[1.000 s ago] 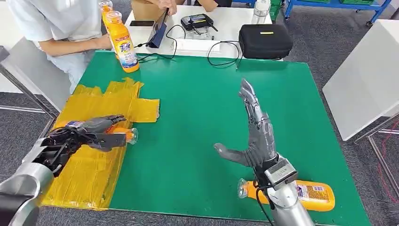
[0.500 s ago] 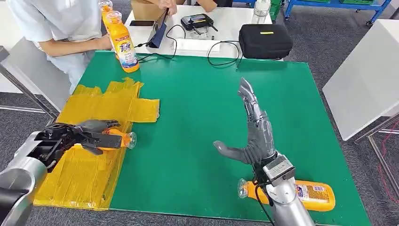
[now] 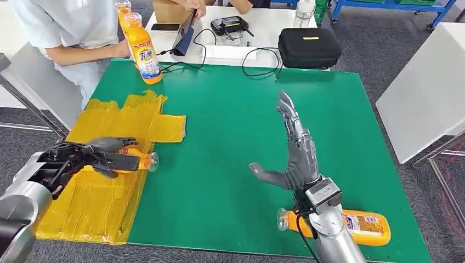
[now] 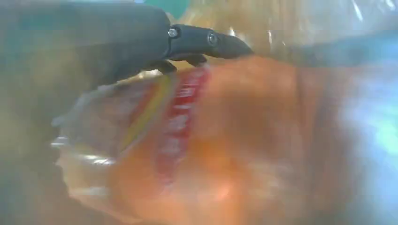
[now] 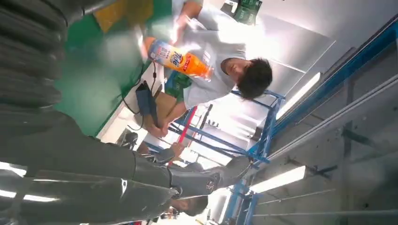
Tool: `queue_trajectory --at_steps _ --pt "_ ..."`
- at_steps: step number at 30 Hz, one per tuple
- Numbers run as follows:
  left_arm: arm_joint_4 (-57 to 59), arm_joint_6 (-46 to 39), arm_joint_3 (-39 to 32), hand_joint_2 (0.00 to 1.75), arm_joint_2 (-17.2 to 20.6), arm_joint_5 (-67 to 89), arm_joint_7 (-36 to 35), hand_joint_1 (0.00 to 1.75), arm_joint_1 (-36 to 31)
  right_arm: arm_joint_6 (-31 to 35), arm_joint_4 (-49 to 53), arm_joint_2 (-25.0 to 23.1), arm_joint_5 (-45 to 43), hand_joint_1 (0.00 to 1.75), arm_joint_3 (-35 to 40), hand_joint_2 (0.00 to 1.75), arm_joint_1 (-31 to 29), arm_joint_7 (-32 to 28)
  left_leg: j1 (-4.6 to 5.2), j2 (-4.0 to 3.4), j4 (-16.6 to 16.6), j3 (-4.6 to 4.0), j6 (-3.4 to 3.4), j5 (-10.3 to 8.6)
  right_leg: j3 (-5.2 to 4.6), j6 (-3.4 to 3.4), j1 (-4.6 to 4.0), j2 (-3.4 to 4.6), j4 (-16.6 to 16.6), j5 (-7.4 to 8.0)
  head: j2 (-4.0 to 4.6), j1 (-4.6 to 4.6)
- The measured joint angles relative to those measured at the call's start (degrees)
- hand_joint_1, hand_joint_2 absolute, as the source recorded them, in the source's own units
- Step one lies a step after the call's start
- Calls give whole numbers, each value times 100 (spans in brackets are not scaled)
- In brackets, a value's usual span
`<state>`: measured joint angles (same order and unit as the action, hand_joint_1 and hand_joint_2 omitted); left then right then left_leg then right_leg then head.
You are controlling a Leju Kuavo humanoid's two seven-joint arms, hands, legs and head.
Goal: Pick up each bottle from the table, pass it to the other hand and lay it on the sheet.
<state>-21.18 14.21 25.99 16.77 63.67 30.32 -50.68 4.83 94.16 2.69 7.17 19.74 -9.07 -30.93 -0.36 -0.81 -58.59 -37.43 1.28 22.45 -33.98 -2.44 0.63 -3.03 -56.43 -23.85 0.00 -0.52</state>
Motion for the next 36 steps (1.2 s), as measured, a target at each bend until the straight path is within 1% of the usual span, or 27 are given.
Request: queue_trajectory --at_steps 8,22,30,36 --pt "-153 125 188 175 146 -17 83 0 -430 4 -50 0 0 0 -94 175 4 0 1 1 0 1 0 0 2 0 1 1 0 0 0 0" --pt "-275 90 330 175 192 -41 92 0 -500 4 -76 0 2 0 -116 175 4 0 1 1 0 0 0 0 1 0 1 0 0 0 0 0" --pt "-330 382 627 175 238 -102 92 0 -770 4 -133 -17 4 0 -175 175 2 11 1 1 0 -1 0 0 2 0 0 0 0 0 0 0" --pt "-378 398 826 175 267 -310 59 0 -837 -4 -164 -44 9 0 -223 175 1 20 1 2 0 -1 0 0 1 0 0 1 0 0 0 0"
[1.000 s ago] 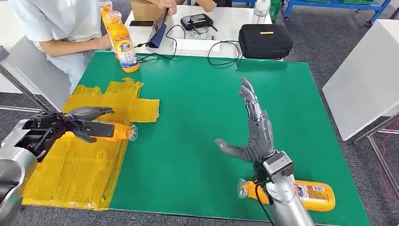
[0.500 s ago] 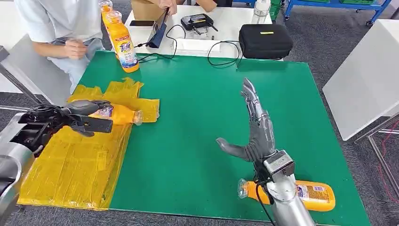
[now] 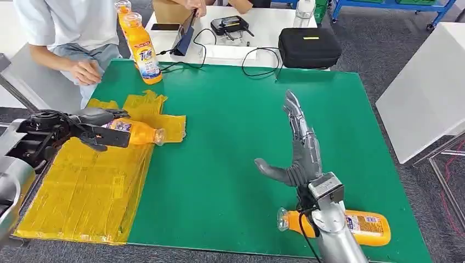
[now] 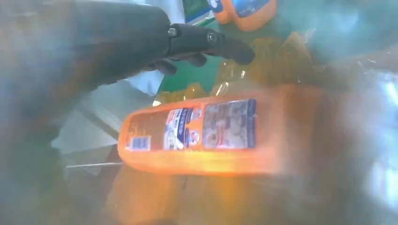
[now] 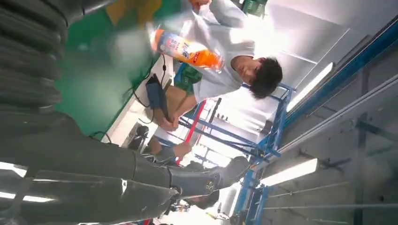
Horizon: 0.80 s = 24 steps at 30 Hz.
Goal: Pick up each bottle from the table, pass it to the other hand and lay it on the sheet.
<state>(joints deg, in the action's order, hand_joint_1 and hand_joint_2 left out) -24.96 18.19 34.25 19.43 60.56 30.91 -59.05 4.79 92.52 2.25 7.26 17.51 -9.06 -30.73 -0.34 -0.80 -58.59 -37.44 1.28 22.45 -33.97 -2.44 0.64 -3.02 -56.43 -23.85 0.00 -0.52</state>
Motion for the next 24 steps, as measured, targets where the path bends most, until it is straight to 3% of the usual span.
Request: queue_trajectory --at_steps 6,10,17,21,24 --pt "-9 -149 160 175 15 -217 -50 0 0 -11 -33 -17 2 0 -33 175 -1 0 0 0 0 0 0 0 1 0 0 -1 0 0 0 0" --pt "-182 -825 131 175 17 -798 -9 0 138 -48 -42 -4 79 0 -35 175 -1 35 1 -1 0 -1 0 0 1 0 1 -1 0 0 0 2" --pt "-420 -1187 24 175 17 -1170 61 0 374 -48 -42 18 232 0 -33 175 -2 77 2 -1 0 0 0 0 0 0 1 -1 1 0 0 2" --pt "-917 -2009 -589 175 -153 -2103 92 0 860 42 -42 230 1302 0 123 175 -91 488 4 -2 0 0 0 0 -2 0 4 -1 2 0 0 -2" --pt "-1348 -2098 -1157 175 -480 -2550 83 0 1243 -102 -37 633 2322 0 389 175 -281 913 9 0 -1 -1 1 1 -1 -1 10 -2 4 1 0 2"
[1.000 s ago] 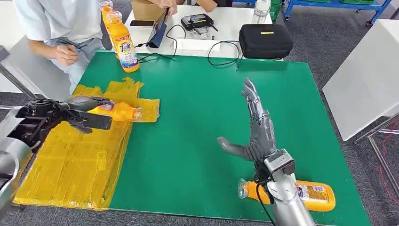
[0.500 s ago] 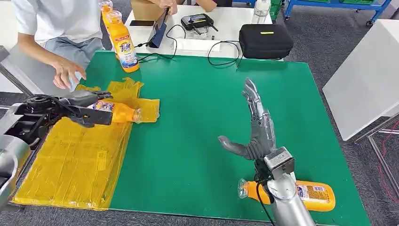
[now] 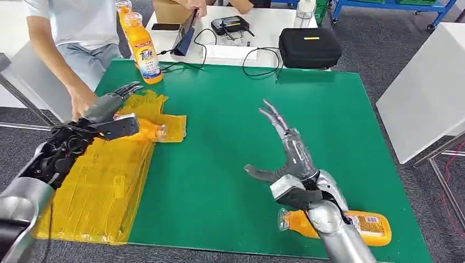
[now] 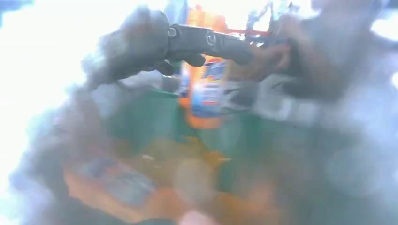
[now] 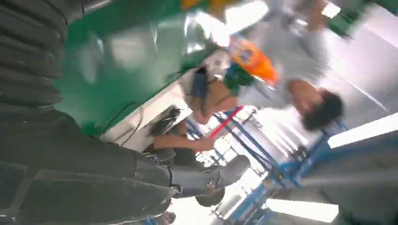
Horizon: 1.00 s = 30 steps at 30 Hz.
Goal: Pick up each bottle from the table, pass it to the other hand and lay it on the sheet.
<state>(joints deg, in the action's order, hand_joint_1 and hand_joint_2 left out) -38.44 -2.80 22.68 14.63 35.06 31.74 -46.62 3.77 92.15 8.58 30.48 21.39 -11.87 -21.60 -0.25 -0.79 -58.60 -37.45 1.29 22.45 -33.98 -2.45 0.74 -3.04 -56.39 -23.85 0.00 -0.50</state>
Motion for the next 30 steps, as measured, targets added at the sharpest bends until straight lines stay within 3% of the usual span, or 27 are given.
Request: queue_trajectory --at_steps 3,8,13,22,30 --pt "-184 42 -388 175 -334 -138 0 0 197 -236 67 518 327 0 202 175 -134 73 5 8 -2 -2 3 -1 3 -2 6 -6 3 1 0 -2" --pt "-104 81 -873 175 -765 -147 22 0 249 -647 598 1643 -174 0 193 175 -83 -43 16 12 -5 -4 5 0 1 -10 14 -12 5 6 0 -4" --pt "105 151 -1109 175 -1063 -145 101 0 265 -695 1122 2491 -59 0 -400 175 501 42 17 18 -4 -5 8 4 1 -12 13 -12 6 5 0 -4" --pt "419 208 -1295 175 -1297 -156 109 0 416 -350 1419 3072 769 0 -1587 175 2287 243 15 15 -1 -8 7 10 -3 -11 6 -10 7 2 0 -4" --pt "559 241 -1358 175 -1349 -197 133 0 456 -379 1419 3251 753 0 -2065 175 2740 245 13 6 -1 -5 9 8 -1 -12 7 -3 7 4 0 -7"
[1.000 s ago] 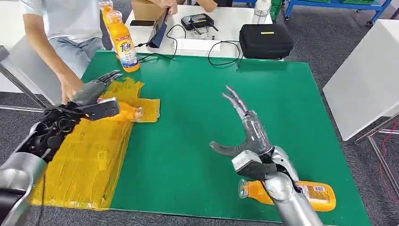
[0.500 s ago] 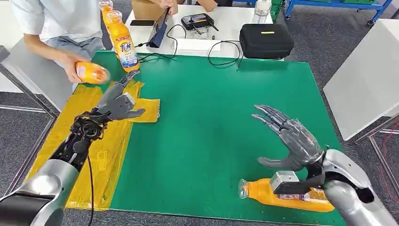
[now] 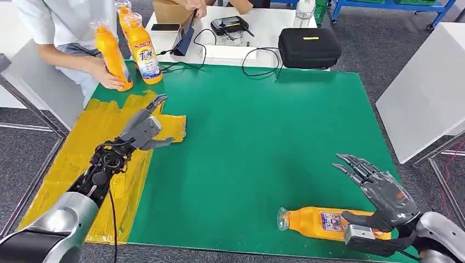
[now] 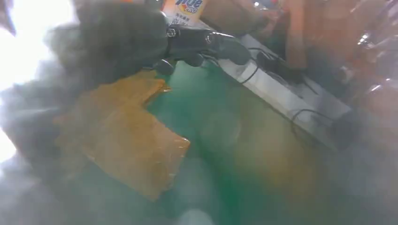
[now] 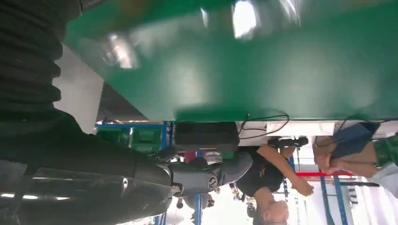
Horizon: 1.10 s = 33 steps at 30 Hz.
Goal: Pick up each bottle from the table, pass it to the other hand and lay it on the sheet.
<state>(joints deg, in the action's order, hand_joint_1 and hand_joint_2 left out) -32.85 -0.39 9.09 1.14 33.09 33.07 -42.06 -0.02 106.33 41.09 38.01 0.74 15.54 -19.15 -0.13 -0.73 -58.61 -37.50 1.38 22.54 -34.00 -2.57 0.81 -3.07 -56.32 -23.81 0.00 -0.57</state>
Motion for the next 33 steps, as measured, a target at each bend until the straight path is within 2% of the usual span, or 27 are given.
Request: queue_trajectory --at_steps 9,14,21,33 --pt "87 109 -26 175 -33 -33 24 0 2 -544 -96 284 131 0 -39 175 26 107 1 0 0 -1 0 0 0 0 0 0 -1 0 0 0" --pt "142 140 -35 175 -33 -107 44 0 8 -780 -617 389 264 0 133 175 -390 236 0 -1 0 0 0 0 0 0 -1 2 -1 0 0 0" --pt "181 157 -77 175 -33 -122 59 0 20 -817 -1147 389 280 0 384 175 -734 210 0 0 0 -1 1 -3 2 0 -1 -1 -2 0 0 0" --pt "190 159 -81 175 -33 -120 57 0 27 -817 -1349 391 278 0 542 175 -802 210 0 0 0 -2 1 -2 2 0 0 -2 -1 0 0 0"
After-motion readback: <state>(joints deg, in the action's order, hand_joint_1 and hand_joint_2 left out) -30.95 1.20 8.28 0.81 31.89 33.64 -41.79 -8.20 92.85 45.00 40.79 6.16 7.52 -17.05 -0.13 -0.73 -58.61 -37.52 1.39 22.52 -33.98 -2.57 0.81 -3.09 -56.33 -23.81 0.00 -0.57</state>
